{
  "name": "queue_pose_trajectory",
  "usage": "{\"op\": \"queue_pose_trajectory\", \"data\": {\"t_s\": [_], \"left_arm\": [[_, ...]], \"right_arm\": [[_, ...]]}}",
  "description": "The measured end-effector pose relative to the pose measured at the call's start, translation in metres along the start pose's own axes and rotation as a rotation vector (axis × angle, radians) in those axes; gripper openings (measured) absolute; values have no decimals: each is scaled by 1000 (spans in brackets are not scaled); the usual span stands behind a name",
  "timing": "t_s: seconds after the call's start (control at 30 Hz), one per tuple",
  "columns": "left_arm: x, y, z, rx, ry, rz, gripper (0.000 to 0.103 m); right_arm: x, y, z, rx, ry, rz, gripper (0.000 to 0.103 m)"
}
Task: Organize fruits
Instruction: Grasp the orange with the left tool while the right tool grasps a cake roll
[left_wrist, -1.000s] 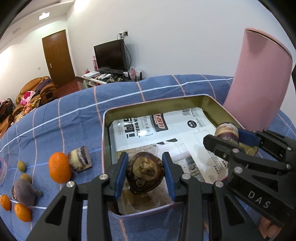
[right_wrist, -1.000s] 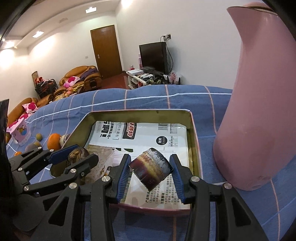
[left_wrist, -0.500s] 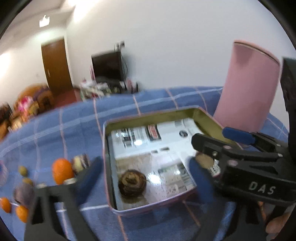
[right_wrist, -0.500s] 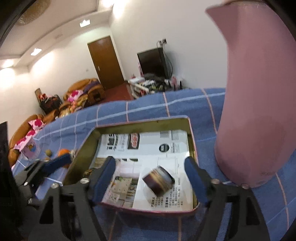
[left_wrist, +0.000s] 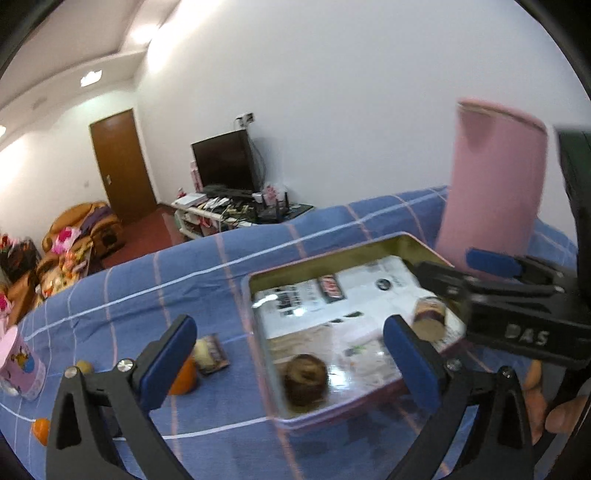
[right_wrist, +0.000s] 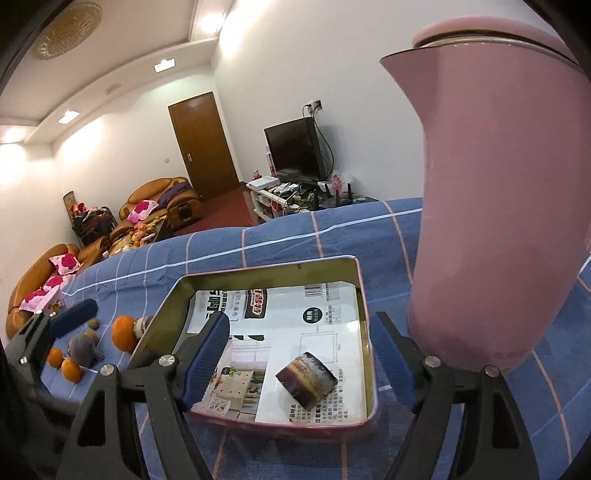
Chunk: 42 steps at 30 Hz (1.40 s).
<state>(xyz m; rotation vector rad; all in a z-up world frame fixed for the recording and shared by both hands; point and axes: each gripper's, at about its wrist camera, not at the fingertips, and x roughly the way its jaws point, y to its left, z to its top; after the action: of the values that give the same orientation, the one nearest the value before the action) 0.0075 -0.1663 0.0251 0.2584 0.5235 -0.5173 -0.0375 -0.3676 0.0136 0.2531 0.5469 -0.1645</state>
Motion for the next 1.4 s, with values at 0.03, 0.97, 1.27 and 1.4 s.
{"op": "queue_pose_trajectory", "data": {"t_s": [0.03, 0.97, 1.27, 1.4], "left_arm": [[0, 9, 1, -22, 4, 5, 103], [58, 98, -31, 117, 211, 52, 90], [85, 107, -30, 96, 294, -23, 65], [91, 108, -30, 54, 311, -58, 46]], "right_arm": [[-1, 0, 0, -4, -6, -3, 79], [-16, 61, -15, -175, -25, 121, 79], [-9, 63, -16, -163, -3, 128, 79], [-8, 66, -17, -170, 2, 124, 79]]}}
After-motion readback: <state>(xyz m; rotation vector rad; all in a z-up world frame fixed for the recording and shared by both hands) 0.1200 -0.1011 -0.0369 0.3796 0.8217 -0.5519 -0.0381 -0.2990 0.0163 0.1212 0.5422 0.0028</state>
